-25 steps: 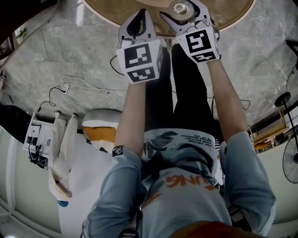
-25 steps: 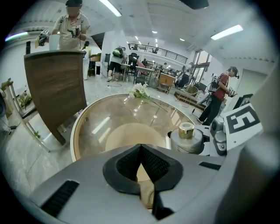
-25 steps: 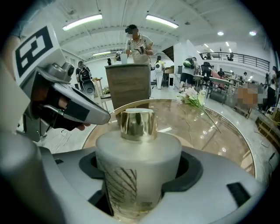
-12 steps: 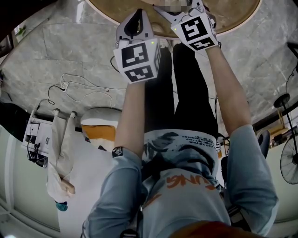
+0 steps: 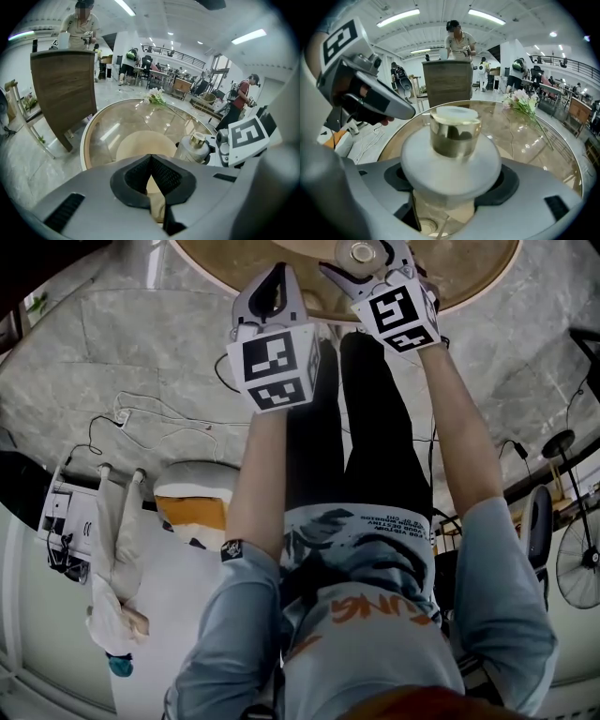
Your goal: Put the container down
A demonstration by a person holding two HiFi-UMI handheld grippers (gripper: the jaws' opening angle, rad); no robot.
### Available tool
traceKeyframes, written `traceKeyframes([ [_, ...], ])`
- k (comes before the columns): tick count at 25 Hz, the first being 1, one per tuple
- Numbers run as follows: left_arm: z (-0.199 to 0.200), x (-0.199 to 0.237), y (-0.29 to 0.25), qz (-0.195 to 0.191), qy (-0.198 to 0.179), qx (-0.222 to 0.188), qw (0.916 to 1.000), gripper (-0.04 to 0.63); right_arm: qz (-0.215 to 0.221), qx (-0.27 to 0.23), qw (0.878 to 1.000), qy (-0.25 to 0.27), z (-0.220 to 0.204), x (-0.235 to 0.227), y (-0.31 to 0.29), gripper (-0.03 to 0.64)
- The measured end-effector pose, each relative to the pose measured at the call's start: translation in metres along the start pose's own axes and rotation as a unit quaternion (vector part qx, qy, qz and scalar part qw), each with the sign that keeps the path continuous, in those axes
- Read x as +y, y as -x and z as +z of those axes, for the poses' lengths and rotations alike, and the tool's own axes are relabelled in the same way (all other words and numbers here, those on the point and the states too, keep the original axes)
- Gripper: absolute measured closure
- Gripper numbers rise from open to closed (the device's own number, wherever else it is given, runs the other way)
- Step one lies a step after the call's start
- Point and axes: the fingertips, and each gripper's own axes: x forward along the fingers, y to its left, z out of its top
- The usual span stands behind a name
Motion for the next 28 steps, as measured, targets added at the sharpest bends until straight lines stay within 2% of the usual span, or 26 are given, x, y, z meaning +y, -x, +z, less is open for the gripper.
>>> traceKeyframes([
  [9,-0.006,-0.017,0.005,-0.013,-0.01,0.001,0.9999,0.571,-0.022,0.021,0.999,0.016,-0.015,0.005,0.007,0.255],
  [16,0.0,-0.022,0.016,-0.009,-0.013,-0.011,0.9998,0.571,-0.031,0.045,0.998,-0.027,-0.023,0.005,0.012,0.255],
  [18,0.002,-0.027,0.024,-0.009,-0.012,-0.015,0.9998,0.571,-0.036,0.047,0.997,-0.056,-0.029,0.008,0.027,0.255],
  [22,0.005,-0.03,0.043,-0.001,-0.007,-0.026,0.9996,0.571,-0.048,0.033,0.987,-0.15,-0.039,0.012,0.069,0.267],
  [25,0.007,-0.03,0.06,0.009,0.003,-0.035,0.9993,0.571,-0.053,0.021,0.973,-0.223,-0.043,0.015,0.1,0.352],
  [28,0.015,-0.032,0.078,0.018,0.018,-0.046,0.9986,0.571,-0.06,0.01,0.964,-0.259,-0.036,0.013,0.126,0.414],
])
